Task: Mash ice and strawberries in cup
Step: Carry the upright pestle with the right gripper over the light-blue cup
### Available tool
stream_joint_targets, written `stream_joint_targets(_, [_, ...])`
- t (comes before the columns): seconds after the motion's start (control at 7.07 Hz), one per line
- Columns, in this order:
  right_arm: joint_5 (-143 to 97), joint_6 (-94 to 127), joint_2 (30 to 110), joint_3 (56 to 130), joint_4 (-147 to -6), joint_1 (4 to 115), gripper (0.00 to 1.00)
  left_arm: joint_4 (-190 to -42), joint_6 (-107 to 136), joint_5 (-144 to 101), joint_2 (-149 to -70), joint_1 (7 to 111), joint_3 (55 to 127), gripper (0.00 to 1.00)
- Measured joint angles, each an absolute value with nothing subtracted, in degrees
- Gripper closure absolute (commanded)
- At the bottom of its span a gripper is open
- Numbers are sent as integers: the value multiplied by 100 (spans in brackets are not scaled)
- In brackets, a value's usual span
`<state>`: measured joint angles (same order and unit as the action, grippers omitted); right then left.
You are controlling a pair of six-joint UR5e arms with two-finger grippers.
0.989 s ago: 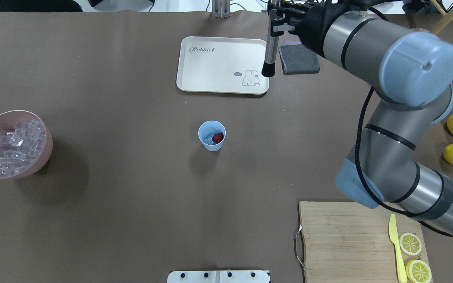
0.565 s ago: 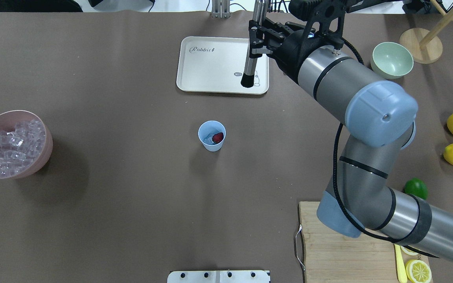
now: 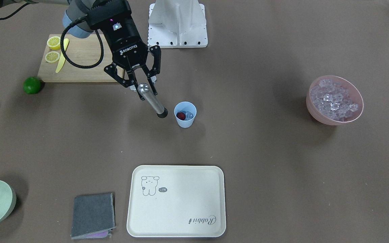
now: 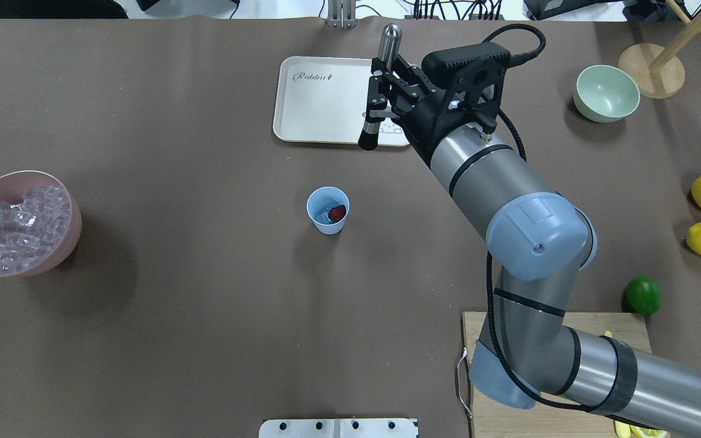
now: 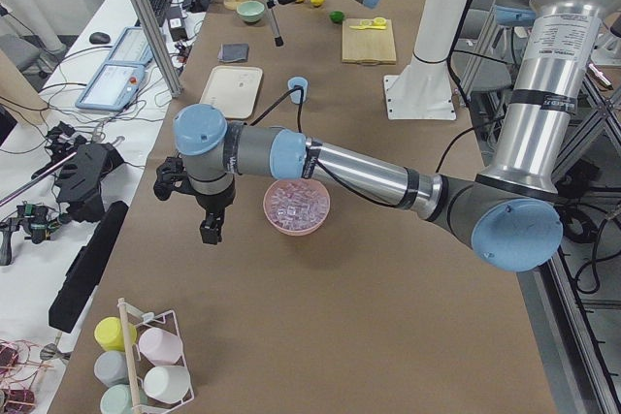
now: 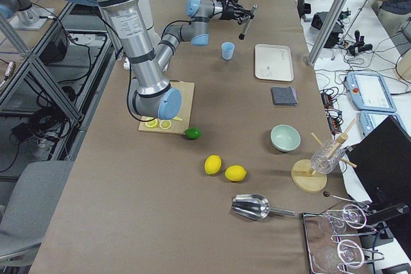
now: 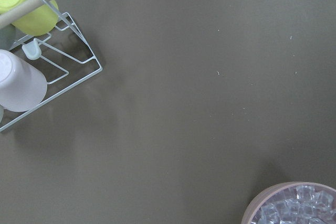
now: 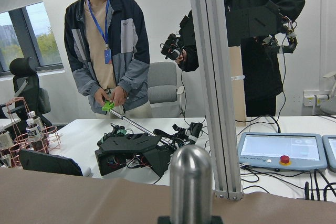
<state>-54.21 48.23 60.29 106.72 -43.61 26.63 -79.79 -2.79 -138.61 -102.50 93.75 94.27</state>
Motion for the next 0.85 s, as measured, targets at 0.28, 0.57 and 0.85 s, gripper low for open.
stream_joint_targets(0.28, [-5000, 4819, 5868, 10405, -4239, 2404, 100, -7971, -279, -13894, -10321, 9371, 9368, 3])
stream_joint_targets(0.57, [-4684, 4813, 5686, 10170, -4205, 2174, 100, -7971, -281, -13962, -10332, 9369, 9344, 3])
stream_joint_targets(0.85, [-4435, 4818, 5645, 10037, -4202, 1984, 100, -7978, -281, -14011, -10330, 9369, 9326, 3])
